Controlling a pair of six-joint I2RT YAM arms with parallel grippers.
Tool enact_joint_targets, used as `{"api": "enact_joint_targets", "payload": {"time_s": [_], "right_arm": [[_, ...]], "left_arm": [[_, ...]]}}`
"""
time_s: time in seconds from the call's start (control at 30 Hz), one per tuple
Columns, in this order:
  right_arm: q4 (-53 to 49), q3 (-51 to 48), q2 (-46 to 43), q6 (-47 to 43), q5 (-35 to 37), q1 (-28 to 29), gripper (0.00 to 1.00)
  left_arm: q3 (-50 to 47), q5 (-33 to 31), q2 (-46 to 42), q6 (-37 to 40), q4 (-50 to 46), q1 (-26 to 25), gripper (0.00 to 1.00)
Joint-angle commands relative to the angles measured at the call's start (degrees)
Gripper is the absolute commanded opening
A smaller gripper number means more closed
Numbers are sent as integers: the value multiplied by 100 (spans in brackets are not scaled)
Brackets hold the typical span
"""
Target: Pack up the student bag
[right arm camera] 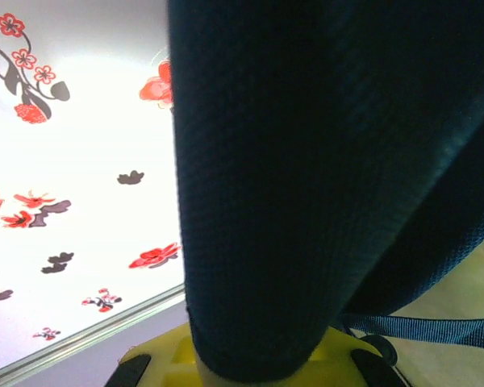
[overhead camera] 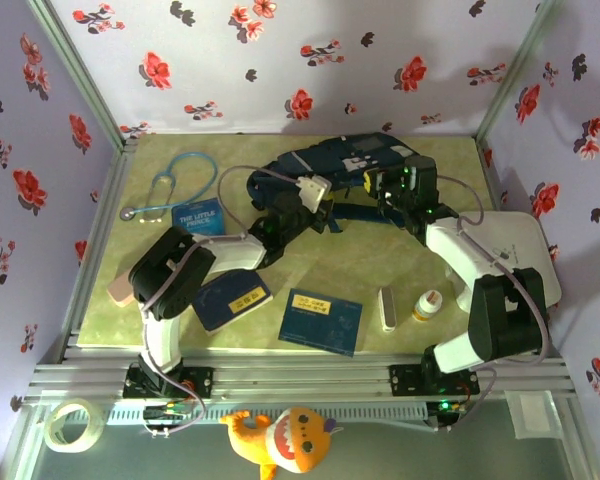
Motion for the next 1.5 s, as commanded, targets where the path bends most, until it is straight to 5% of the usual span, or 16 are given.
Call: {"api": "enact_joint_targets", "payload": {"time_s": [0.0, 0.5, 0.9, 1.13, 1.47], "right_arm": [[340, 287, 53, -301, 159, -135, 5], [38, 467, 713, -1580, -143, -390, 5], [-569, 1337, 1736, -3100, -373, -716, 10], [-89, 707, 1537, -2524, -975, -1222, 39], [-877, -589, 146, -2307, -713, -923, 66]], "left_arm": [[-463, -260, -388, -279, 109, 66, 0], [-2104, -515, -1478, -757, -511, 231, 0], [-314, 467, -1242, -589, -3188, 62, 0], [985, 846, -323, -1019, -4387, -45, 0], [1563, 1197, 72, -1191, -4839, -106, 0]]}}
